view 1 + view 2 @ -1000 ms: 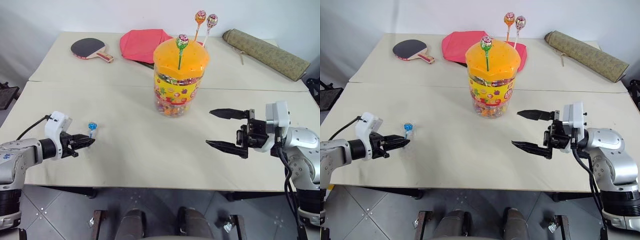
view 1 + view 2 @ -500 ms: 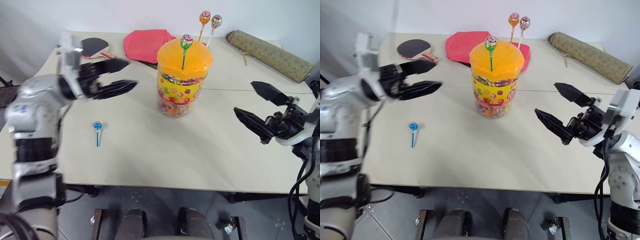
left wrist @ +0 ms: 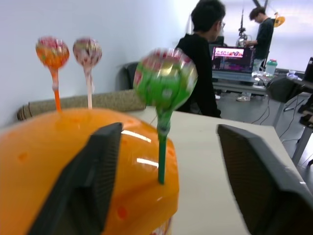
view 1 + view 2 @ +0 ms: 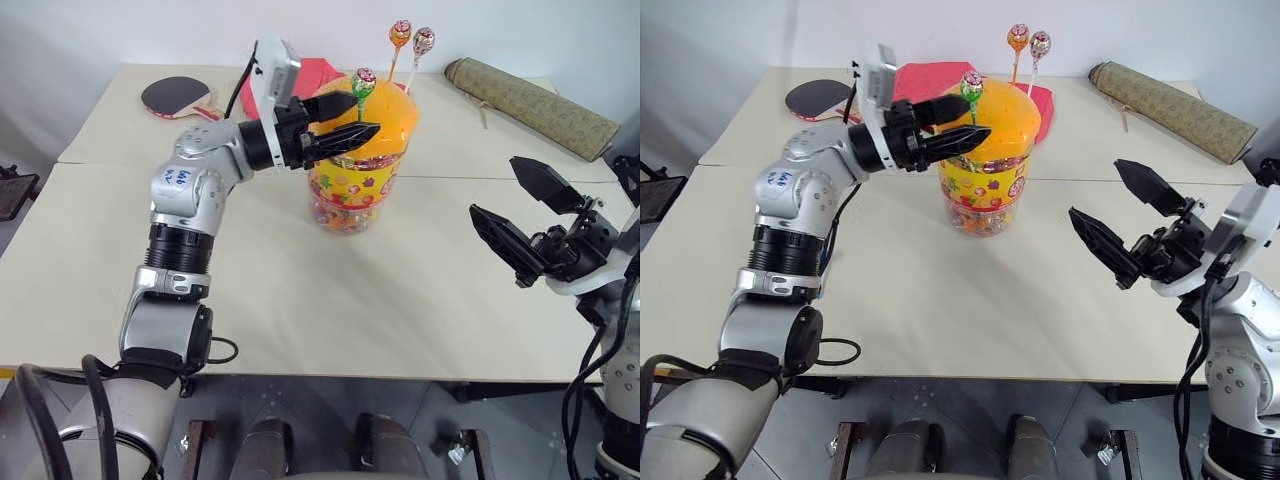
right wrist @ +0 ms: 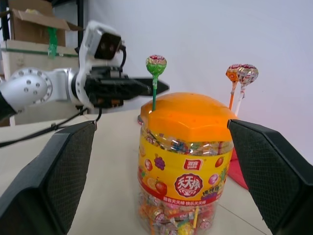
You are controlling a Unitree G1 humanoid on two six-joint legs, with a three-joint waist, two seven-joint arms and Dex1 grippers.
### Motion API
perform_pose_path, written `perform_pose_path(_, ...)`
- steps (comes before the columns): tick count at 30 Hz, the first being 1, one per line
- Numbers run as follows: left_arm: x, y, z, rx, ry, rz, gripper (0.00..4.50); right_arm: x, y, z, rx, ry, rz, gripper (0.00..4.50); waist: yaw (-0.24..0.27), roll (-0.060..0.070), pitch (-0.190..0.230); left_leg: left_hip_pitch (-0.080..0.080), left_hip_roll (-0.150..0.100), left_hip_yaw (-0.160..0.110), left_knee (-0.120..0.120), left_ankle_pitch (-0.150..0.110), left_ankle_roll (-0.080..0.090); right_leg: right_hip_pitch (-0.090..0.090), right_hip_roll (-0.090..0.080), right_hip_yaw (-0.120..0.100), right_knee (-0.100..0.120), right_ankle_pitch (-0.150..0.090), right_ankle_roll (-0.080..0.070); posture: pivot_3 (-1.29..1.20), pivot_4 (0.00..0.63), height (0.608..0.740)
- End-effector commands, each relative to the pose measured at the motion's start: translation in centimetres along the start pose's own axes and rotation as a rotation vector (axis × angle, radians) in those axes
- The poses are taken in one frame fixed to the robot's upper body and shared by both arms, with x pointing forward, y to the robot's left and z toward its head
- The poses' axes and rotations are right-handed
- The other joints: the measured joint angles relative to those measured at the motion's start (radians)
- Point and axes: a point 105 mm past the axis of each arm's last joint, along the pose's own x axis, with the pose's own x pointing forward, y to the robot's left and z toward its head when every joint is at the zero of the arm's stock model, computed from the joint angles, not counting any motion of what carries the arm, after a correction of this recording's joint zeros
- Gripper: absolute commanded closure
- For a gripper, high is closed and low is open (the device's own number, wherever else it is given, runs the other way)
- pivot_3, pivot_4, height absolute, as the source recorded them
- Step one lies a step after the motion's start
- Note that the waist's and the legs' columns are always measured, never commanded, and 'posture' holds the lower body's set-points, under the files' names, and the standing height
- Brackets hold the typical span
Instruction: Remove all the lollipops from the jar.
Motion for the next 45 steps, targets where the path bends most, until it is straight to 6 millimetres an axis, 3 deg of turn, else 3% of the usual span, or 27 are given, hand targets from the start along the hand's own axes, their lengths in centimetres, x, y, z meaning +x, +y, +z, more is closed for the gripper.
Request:
perform_pose_path(1,0.7,-0.6,1.3,0.048,0.004,-0.039,2.57,0.6,0.7,1.3,-0.047,-0.042,0.029,0.0,0.001,0.0,0.0,0.0,0.0,0.0,0.0,0.0,0.0,0.0,0.0,0.0,0.0,0.0,0.0,0.0,0.15,0.74)
perform_pose_path(5,0.8,0.1,1.4,0.041,-0.009,0.001,3.8,0.8,0.9,1.3,-0.046,-0.047,0.037,0.0,0.001,0.0,0.0,0.0,0.0,0.0,0.0,0.0,0.0,0.0,0.0,0.0,0.0,0.0,0.0,0.0,0.15,0.74)
perform_pose_path(7,0.6,0.3,2.6,-0.004,-0.088,0.005,4.44,1.0,1.1,1.5,-0.041,-0.057,0.054,0.0,0.001,0.0,0.0,0.0,0.0,0.0,0.0,0.0,0.0,0.0,0.0,0.0,0.0,0.0,0.0,0.0,0.15,0.74)
perform_pose_path(10,-0.5,1.2,5.0,-0.07,-0.251,0.036,4.48,1.7,1.8,1.9,-0.03,-0.084,0.1,0.0,0.0,0.0,0.0,0.0,0.0,0.0,0.0,0.0,0.0,0.0,0.0,0.0,-0.001,0.0,0.0,0.0,0.15,0.74)
perform_pose_path(14,-4.0,3.3,7.2,-0.173,-0.411,0.128,4.48,3.0,2.9,2.2,0.012,-0.095,0.229,0.0,-0.006,0.0,0.0,0.0,0.0,-0.001,-0.001,0.0,0.0,0.0,0.0,0.0,-0.001,0.0,0.0,0.0,0.15,0.74)
perform_pose_path(16,-6.8,4.3,6.7,-0.182,-0.335,0.218,4.48,3.5,3.5,1.6,0.036,-0.052,0.337,0.0,-0.014,0.0,0.0,0.001,0.0,0.0,-0.001,0.0,0.0,0.0,0.0,0.0,-0.001,0.0,0.0,0.0,0.15,0.74)
perform_pose_path(18,-8.1,4.6,6.0,-0.181,-0.263,0.267,4.48,3.5,3.7,1.2,0.047,-0.019,0.396,0.0,-0.02,0.0,0.0,0.001,0.0,-0.001,-0.002,0.0,0.0,0.0,0.0,0.0,-0.001,0.0,0.0,0.0,0.15,0.74)
perform_pose_path(21,-13.6,3.5,-0.6,-0.225,0.162,0.413,4.48,2.2,3.4,-1.6,0.043,0.178,0.533,0.0,-0.028,0.001,0.0,0.001,0.0,-0.001,-0.003,0.0,0.0,0.0,0.0,-0.001,-0.001,0.0,0.0,0.0,0.15,0.74)
perform_pose_path(24,-16.8,0.2,-5.7,-0.29,0.428,0.437,4.48,1.4,2.3,-3.2,0.048,0.245,0.53,0.0,-0.026,0.0,0.0,0.002,0.0,-0.001,-0.005,0.0,0.0,0.0,0.0,0.0,-0.001,0.0,0.0,0.0,0.15,0.74)
perform_pose_path(30,-20.5,-5.0,-11.5,-0.377,0.693,0.473,4.48,0.0,0.3,-4.9,0.013,0.291,0.46,0.0,0.0,0.0,0.0,-0.002,0.0,-0.004,0.0,0.0,0.0,0.0,0.0,-0.001,-0.002,0.0,0.0,0.0,0.15,0.74)
perform_pose_path(34,-21.1,-5.6,-12.0,-0.392,0.711,0.508,4.48,0.0,0.0,-5.0,0.002,0.285,0.447,0.0,0.001,0.0,0.0,-0.001,0.001,-0.004,0.001,0.0,0.0,0.001,0.0,0.0,-0.001,0.0,0.0,0.0,0.15,0.74)
perform_pose_path(35,-21.1,-5.8,-11.7,-0.392,0.711,0.499,4.0,0.0,0.1,-4.8,0.006,0.281,0.445,0.0,-0.001,0.0,0.0,-0.001,0.001,-0.003,0.001,0.0,0.0,0.001,0.0,0.0,-0.001,0.0,0.0,0.0,0.15,0.74)
perform_pose_path(39,-20.9,-5.1,-9.6,-0.327,0.635,0.456,2.92,1.2,-0.9,-4.4,0.032,0.239,0.342,0.0,-0.002,0.0,0.0,0.0,0.001,-0.003,0.0,0.0,0.0,0.001,0.0,0.0,-0.001,0.0,0.0,0.0,0.15,0.74)
perform_pose_path(44,-19.9,-4.8,-5.0,-0.189,0.394,0.295,1.4,4.5,-3.7,-3.5,-0.003,0.191,0.134,0.0,-0.006,0.001,0.0,0.0,0.001,-0.001,0.0,0.0,-0.001,0.0,0.0,0.001,-0.001,0.0,0.0,0.0,0.15,0.74)
perform_pose_path(45,-19.8,-4.7,-3.3,-0.154,0.295,0.261,1.11,5.7,-4.8,-3.3,0.015,0.192,0.064,0.0,-0.006,0.001,0.0,0.0,0.001,-0.001,0.0,0.0,-0.001,0.0,0.0,0.0,-0.001,0.0,0.0,0.0,0.15,0.74)
